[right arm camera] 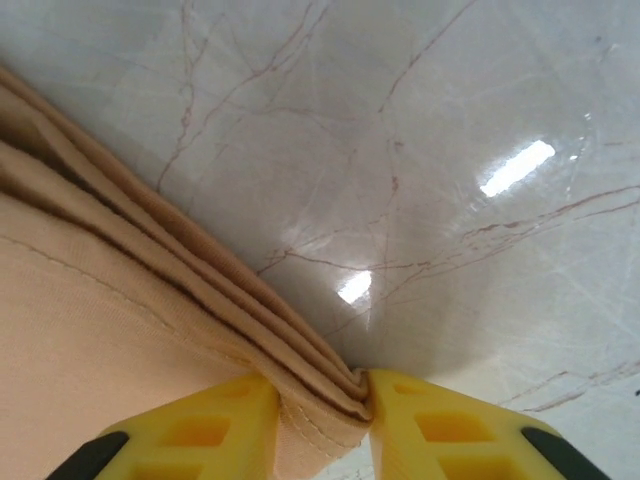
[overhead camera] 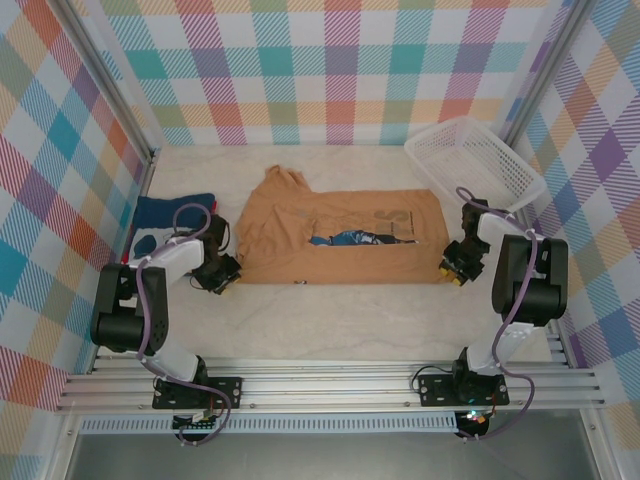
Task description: Fold and stack the t-shirts
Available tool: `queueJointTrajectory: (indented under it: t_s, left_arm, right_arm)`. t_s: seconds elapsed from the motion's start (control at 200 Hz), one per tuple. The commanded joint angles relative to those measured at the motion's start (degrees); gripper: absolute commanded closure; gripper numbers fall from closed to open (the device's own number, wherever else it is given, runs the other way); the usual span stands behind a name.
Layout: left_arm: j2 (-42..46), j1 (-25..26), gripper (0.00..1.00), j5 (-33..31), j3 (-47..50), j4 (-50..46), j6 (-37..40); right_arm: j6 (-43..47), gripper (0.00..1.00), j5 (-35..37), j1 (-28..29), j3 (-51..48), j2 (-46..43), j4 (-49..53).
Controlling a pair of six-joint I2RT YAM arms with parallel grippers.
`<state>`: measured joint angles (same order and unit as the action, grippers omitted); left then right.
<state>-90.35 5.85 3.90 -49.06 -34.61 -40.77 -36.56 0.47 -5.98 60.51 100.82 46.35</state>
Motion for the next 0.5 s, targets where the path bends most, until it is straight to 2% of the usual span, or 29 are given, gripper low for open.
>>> queueJointTrajectory:
  t_s: [0.0, 0.075, 0.17, 0.495]
  left_arm:
    - [4.4, -0.1, 0.74, 3.6, 0.7, 6.9, -0.7]
    - [8.0, 0.0, 0.71, 2.8, -1.0, 3.5, -0.7]
    - [8.0, -0.7, 0.66, 1.3, -2.0, -1.3, 0.9]
    - [0.0, -1.8, 0.7, 1.0, -2.4, -0.8, 4.1]
  right_arm:
    - [-0.6, 0.73, -1.1, 0.0, 0.3, 2.3, -1.1]
    - [-0.5, 0.73, -1.0, 0.0, 0.6, 2.3, -1.2]
    - [-0.4, 0.76, -1.0, 0.0, 0.9, 2.6, -1.1]
    - [0.3, 0.76, -0.9, 0.4, 2.7, 2.9, 0.5]
